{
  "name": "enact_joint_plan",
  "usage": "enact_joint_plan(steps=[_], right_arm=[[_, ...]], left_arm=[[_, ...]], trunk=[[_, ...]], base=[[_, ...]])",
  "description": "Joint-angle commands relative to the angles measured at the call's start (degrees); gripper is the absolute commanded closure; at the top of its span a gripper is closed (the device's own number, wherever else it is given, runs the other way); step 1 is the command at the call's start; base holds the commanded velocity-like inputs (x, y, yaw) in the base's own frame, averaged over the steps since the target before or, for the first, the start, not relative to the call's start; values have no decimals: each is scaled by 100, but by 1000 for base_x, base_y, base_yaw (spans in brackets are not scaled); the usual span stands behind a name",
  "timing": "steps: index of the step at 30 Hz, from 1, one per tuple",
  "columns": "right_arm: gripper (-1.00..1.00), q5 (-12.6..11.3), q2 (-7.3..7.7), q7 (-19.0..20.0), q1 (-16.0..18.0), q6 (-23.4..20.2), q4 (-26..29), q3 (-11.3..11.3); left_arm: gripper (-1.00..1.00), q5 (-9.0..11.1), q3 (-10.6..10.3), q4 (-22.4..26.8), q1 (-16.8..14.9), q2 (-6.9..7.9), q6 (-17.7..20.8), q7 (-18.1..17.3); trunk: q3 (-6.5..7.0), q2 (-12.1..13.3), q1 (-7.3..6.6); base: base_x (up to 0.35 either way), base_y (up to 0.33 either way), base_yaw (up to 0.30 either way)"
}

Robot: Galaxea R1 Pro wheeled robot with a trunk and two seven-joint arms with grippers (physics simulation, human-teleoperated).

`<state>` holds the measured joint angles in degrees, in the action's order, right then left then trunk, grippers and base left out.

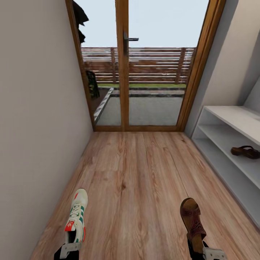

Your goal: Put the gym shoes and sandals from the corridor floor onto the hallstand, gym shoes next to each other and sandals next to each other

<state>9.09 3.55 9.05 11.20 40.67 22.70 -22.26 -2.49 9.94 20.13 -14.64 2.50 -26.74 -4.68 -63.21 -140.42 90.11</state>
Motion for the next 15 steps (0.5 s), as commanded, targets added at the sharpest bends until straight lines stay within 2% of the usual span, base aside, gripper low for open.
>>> enact_joint_plan(steps=[1,15], right_arm=[[100,49,-4,28,5,20,-3,-50],[100,49,-4,27,5,20,4,-50]], left_arm=[[100,-24,51,-4,-4,-4,-16,-59],[100,-20,50,-3,-4,-4,-22,-59]], trunk=[[-4,-2,2],[-4,-2,2]], base=[[340,0,0],[340,0,0]])
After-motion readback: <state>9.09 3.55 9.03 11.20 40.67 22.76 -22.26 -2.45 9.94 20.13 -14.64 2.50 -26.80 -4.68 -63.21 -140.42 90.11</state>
